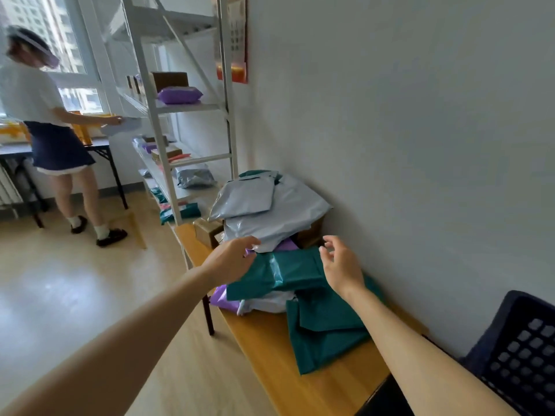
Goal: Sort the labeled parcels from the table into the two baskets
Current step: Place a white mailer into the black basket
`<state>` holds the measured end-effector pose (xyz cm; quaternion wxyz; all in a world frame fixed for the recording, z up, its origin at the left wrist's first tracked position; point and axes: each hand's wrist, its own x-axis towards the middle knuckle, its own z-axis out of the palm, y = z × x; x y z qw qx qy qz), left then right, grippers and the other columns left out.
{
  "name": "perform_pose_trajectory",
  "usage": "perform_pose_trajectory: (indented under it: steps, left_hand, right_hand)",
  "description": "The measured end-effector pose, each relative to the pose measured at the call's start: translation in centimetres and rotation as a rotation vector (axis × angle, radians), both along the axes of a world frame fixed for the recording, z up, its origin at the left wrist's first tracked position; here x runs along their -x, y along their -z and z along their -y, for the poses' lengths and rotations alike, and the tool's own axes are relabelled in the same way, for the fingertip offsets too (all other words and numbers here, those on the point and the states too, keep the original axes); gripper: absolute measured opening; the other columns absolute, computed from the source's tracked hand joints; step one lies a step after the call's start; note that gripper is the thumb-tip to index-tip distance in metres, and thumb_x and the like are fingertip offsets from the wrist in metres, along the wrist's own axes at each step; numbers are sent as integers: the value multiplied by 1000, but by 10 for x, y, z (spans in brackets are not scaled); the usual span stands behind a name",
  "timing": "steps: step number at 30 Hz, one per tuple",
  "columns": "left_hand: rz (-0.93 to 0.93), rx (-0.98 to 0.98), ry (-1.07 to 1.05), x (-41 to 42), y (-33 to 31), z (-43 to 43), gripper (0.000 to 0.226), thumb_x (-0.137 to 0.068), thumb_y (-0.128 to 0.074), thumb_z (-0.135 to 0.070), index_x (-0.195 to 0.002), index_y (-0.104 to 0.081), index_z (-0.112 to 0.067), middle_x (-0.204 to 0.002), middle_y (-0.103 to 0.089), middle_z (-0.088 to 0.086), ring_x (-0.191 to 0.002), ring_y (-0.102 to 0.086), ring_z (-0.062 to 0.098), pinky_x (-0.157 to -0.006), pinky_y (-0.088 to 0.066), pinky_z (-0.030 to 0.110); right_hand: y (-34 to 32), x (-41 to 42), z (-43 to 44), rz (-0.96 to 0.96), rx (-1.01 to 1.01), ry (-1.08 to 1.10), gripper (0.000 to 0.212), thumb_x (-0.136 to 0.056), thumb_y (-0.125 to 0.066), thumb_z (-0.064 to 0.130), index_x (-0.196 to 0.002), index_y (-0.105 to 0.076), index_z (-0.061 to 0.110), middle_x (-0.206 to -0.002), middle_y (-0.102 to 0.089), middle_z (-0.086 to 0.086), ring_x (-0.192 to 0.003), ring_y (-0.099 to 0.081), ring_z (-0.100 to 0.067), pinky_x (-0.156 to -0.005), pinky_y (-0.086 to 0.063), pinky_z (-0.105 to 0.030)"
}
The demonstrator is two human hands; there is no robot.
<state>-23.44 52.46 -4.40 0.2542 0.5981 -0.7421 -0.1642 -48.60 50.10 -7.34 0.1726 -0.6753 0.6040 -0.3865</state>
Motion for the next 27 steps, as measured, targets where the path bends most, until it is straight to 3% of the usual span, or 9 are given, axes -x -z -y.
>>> perform_pose_trajectory:
  steps: [6,10,13,17,22,24,27]
  left_hand:
    - [28,-22,-9,-43,25,74,35,-96,-53,-13,-130,-56,-20,-120,-63,2,-92,-58,6,-69,-45,6]
    - [38,-40,-32,-76,42,117,37,-94,-55,-13,-130,-56,-21,-120,-63,5,-96,-57,10,-80,-47,17]
    - [26,-46,-26,-98,52,155,37,-94,-56,-14,-130,-56,-22,-119,-62,4,-94,-55,9,-73,-43,13]
    - [17,-59,11,-127,60,204,40,-94,-55,-13,-133,-53,-21,-123,-61,5,-102,-60,17,-86,-50,28]
    - [38,-67,96,-171,63,273,40,-97,-52,-17,-136,-49,-20,-126,-60,8,-102,-62,23,-86,-54,35]
    - [78,-62,110,-191,63,299,42,-97,-52,-20,-139,-45,-23,-132,-56,6,-107,-61,23,-87,-54,33]
    - [240,-68,209,-223,67,337,46,-98,-49,-20,-143,-39,-27,-136,-52,6,-100,-62,21,-82,-56,36]
  right_hand:
    - [6,-29,78,11,-62,-3,34,-100,-45,23,-133,-49,15,-128,-55,-3,-94,-53,-9,-78,-42,-24]
    - [20,-49,111,12,-97,12,33,-99,-45,25,-131,-49,17,-126,-55,-1,-99,-54,-10,-77,-40,-23]
    - [31,-65,135,3,-122,44,33,-100,-44,27,-131,-49,19,-126,-56,2,-96,-52,-8,-77,-40,-24]
    - [44,-92,166,11,-137,101,33,-100,-44,27,-131,-50,18,-126,-56,2,-98,-54,-10,-81,-46,-27]
    - [43,-128,214,-25,-151,174,36,-100,-43,22,-134,-47,13,-132,-54,-4,-113,-56,-18,-89,-48,-32]
    - [41,-141,235,-45,-162,216,36,-100,-43,20,-135,-47,12,-134,-53,-7,-116,-55,-20,-91,-47,-33]
    - [38,-157,262,-111,-175,271,36,-100,-43,17,-135,-47,12,-134,-53,-7,-117,-54,-21,-88,-45,-31]
